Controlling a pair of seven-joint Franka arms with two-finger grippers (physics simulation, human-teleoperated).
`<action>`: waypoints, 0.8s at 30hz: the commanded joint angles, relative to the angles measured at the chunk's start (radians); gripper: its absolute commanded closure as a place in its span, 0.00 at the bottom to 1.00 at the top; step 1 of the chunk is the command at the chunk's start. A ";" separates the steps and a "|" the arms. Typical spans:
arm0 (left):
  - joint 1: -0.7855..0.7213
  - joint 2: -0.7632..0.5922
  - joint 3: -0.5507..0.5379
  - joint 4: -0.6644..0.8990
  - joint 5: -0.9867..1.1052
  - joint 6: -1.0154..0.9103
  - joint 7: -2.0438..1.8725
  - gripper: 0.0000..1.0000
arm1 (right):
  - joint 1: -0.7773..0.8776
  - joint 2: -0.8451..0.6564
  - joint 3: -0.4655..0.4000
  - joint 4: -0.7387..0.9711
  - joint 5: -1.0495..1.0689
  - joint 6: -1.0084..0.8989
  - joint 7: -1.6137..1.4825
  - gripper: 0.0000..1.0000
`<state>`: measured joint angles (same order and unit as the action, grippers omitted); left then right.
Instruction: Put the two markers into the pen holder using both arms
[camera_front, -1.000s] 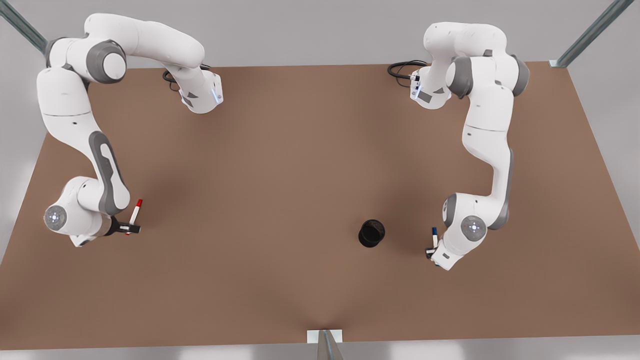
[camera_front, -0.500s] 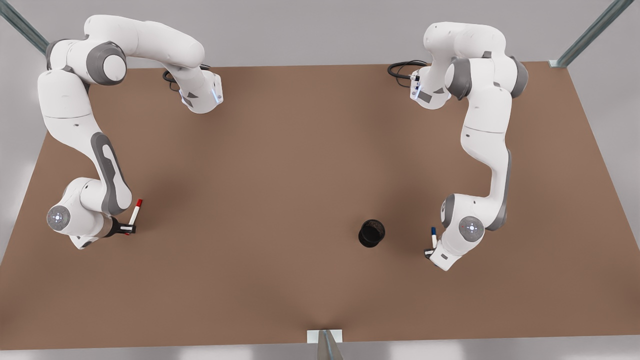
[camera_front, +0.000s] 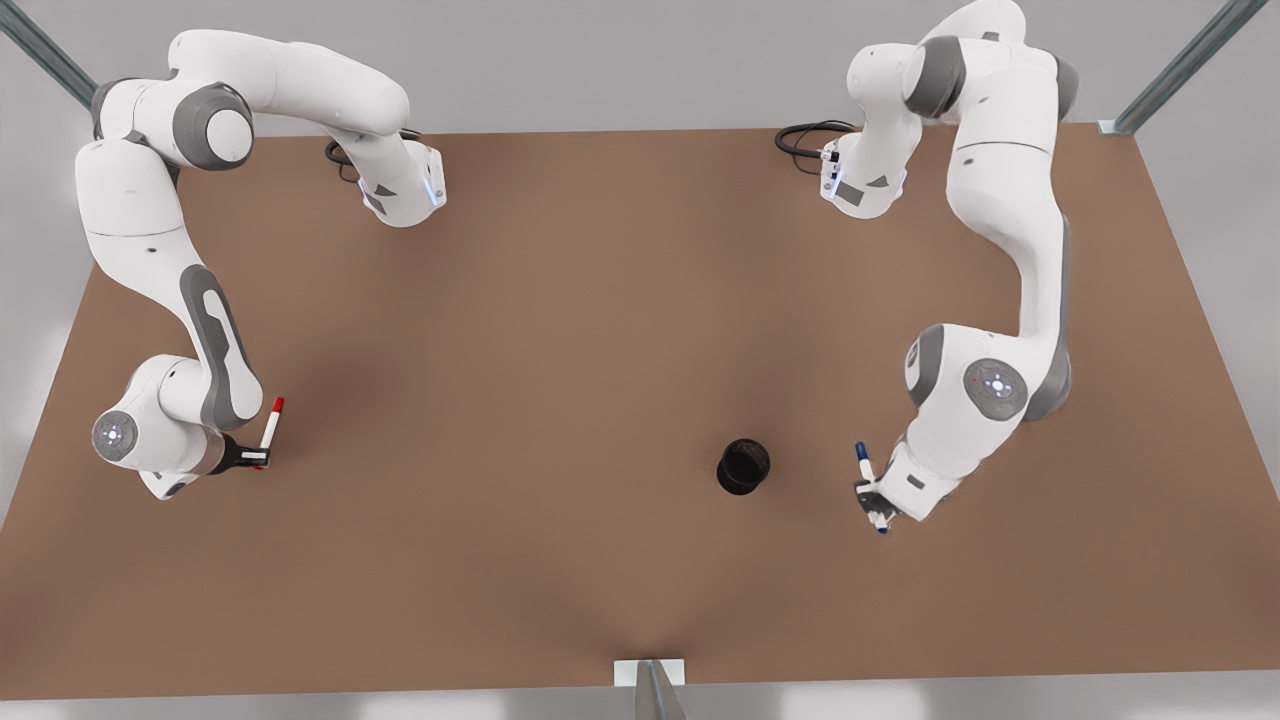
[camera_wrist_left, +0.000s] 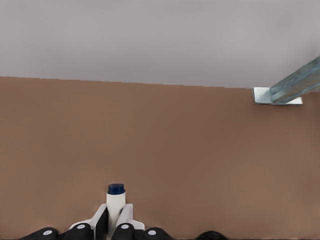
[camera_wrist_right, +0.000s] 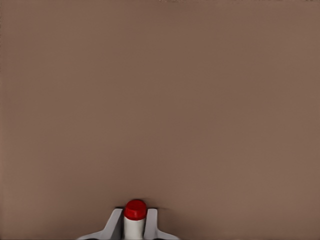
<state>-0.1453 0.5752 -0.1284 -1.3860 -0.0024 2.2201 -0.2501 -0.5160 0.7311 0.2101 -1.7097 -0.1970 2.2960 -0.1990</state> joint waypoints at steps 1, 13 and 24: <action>0.001 -0.005 -0.063 0.001 -0.168 -0.039 0.186 0.79 | 0.001 -0.001 0.000 0.001 -0.027 0.002 0.016 0.79; 0.000 -0.044 -0.114 -0.159 -1.021 0.254 2.368 0.79 | 0.008 -0.186 0.087 0.053 -0.024 -0.225 0.035 0.79; 0.038 -0.015 -0.111 -0.300 -1.499 0.297 3.096 0.79 | 0.063 -0.213 0.371 0.338 -0.068 -0.386 0.231 0.79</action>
<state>-0.1099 0.5607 -0.2390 -1.6772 -1.4328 2.5079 1.5145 -0.4566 0.5199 0.5545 -1.3906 -0.2256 2.0020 -0.1722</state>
